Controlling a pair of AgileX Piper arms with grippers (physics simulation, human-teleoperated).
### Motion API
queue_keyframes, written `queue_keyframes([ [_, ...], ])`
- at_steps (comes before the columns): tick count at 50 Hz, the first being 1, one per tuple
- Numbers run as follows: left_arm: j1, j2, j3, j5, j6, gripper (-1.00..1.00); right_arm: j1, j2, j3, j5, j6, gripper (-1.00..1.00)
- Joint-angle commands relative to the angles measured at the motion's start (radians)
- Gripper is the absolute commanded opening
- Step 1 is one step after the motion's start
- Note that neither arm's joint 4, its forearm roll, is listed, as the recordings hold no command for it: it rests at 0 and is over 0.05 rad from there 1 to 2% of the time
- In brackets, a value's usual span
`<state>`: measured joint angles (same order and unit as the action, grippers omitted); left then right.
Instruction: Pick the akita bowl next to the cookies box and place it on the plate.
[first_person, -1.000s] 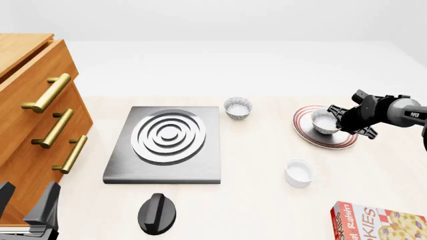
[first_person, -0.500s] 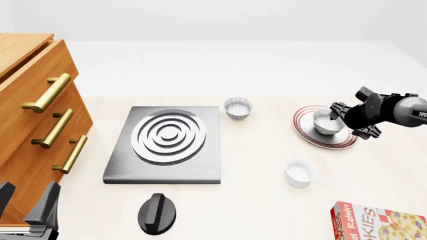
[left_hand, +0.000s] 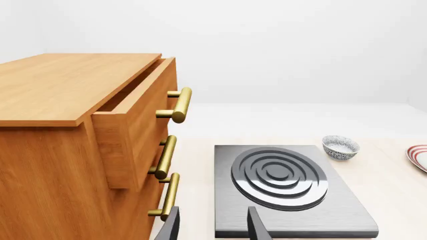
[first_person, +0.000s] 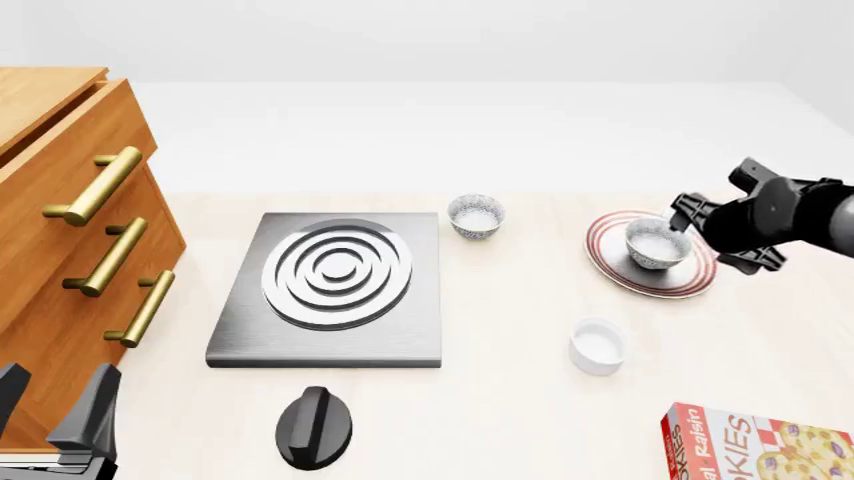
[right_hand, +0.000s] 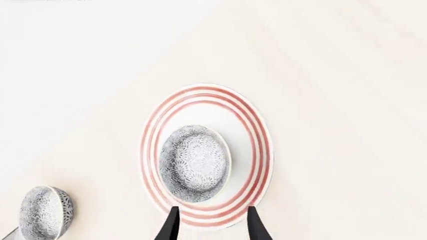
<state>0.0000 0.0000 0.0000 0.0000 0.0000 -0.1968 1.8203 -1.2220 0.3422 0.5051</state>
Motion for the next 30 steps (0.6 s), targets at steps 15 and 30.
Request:
queue_keyframes([
  [15, 0.0, 0.0, 0.0, 0.0, 0.0, 1.0, 0.1, -0.449, 0.284, 0.035, 0.063, 1.0],
  [30, 0.0, 0.0, 0.0, 0.0, 0.0, 1.0, 0.212, -0.788, 0.509, 0.058, 0.174, 1.0],
])
